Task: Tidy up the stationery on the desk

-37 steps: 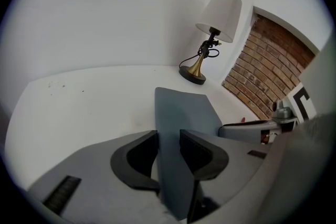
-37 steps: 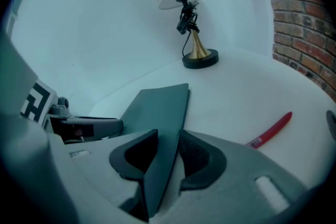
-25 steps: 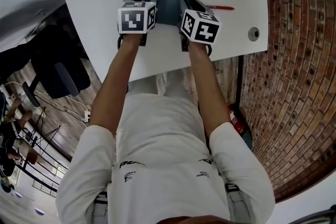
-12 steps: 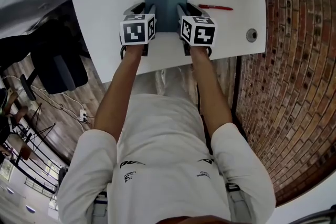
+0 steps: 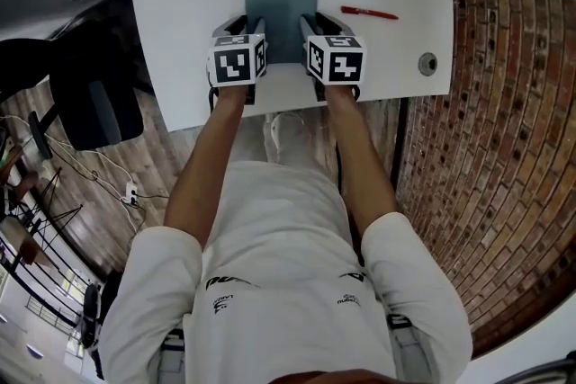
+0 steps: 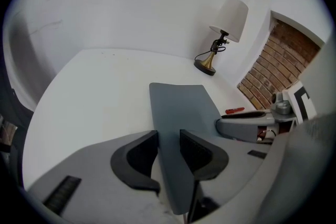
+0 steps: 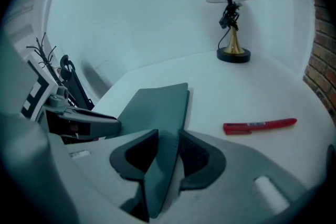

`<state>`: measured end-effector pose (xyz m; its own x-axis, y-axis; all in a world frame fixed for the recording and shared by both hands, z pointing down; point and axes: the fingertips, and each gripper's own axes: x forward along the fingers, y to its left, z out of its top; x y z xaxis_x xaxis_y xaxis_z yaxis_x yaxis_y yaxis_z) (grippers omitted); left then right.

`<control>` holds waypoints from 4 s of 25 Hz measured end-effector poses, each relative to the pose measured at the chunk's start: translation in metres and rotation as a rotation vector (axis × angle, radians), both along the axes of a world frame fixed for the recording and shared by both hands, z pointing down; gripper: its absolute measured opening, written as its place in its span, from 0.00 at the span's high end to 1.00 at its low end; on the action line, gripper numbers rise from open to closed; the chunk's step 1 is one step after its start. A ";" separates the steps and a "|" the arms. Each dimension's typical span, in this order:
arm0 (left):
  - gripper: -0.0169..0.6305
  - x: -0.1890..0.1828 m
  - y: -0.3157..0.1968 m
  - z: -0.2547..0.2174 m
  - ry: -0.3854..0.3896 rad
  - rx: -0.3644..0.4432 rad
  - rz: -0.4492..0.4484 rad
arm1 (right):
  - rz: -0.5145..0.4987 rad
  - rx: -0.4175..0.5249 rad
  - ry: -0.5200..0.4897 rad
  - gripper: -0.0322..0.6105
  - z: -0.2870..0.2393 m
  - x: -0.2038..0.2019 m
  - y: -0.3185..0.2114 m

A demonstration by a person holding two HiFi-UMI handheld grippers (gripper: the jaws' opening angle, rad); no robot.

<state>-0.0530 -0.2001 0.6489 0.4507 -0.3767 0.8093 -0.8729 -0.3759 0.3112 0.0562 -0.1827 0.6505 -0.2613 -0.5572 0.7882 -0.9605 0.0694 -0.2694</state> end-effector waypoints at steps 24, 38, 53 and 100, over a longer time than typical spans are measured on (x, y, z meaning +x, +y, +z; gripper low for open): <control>0.77 -0.016 0.041 -0.002 -0.022 -0.009 -0.105 | -0.119 0.001 0.001 0.76 -0.001 -0.015 0.030; 0.77 -0.015 0.037 -0.022 0.012 0.041 -0.095 | -0.146 0.076 0.021 0.74 -0.032 0.000 0.018; 0.95 -0.019 0.046 -0.094 0.100 0.215 -0.127 | -0.346 0.146 0.190 0.74 -0.072 0.057 0.018; 0.98 -0.008 0.118 -0.177 0.157 0.457 -0.075 | -1.054 -0.112 0.451 0.87 -0.011 0.121 0.018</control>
